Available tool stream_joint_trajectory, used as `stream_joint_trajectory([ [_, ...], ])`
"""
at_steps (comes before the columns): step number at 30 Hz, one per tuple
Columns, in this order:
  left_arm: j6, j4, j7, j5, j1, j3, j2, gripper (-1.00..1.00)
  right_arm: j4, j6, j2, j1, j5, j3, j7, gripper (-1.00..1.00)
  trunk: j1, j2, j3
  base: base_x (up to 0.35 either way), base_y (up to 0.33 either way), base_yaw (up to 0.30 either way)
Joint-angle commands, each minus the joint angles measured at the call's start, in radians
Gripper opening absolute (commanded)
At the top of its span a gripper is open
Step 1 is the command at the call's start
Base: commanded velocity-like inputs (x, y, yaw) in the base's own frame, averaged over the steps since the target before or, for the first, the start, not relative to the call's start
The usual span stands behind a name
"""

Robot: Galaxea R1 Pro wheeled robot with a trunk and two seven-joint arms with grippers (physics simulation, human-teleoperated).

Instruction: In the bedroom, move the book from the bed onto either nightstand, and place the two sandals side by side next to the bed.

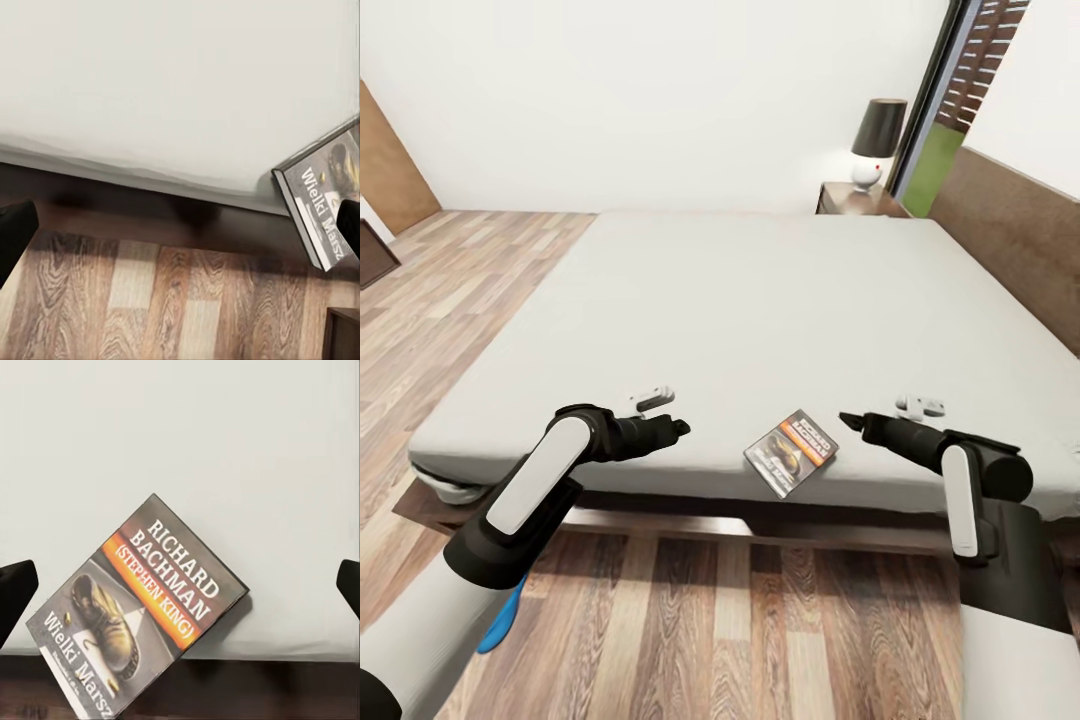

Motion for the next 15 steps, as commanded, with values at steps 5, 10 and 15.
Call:
stream_joint_trajectory([
  [5, 0.002, 0.000, 0.011, 0.007, 0.000, 0.001, 0.003, 1.00, -0.004, 0.005, 0.003, 0.010, -0.008, 0.006, 0.007, 1.00, 0.000, 0.000, 0.006, 0.000, 0.025, -0.166],
  [10, 0.002, 0.000, 0.012, 0.007, 0.001, 0.001, 0.008, 1.00, -0.004, 0.005, 0.004, 0.011, -0.009, 0.004, 0.008, 1.00, 0.000, 0.000, 0.013, 0.000, 0.190, -0.166],
  [15, -0.001, -0.001, 0.009, 0.008, 0.019, 0.019, 0.046, 1.00, 0.008, 0.005, 0.028, 0.021, -0.177, -0.104, 0.008, 1.00, 0.000, 0.000, 0.020, 0.000, 0.085, -0.167],
])
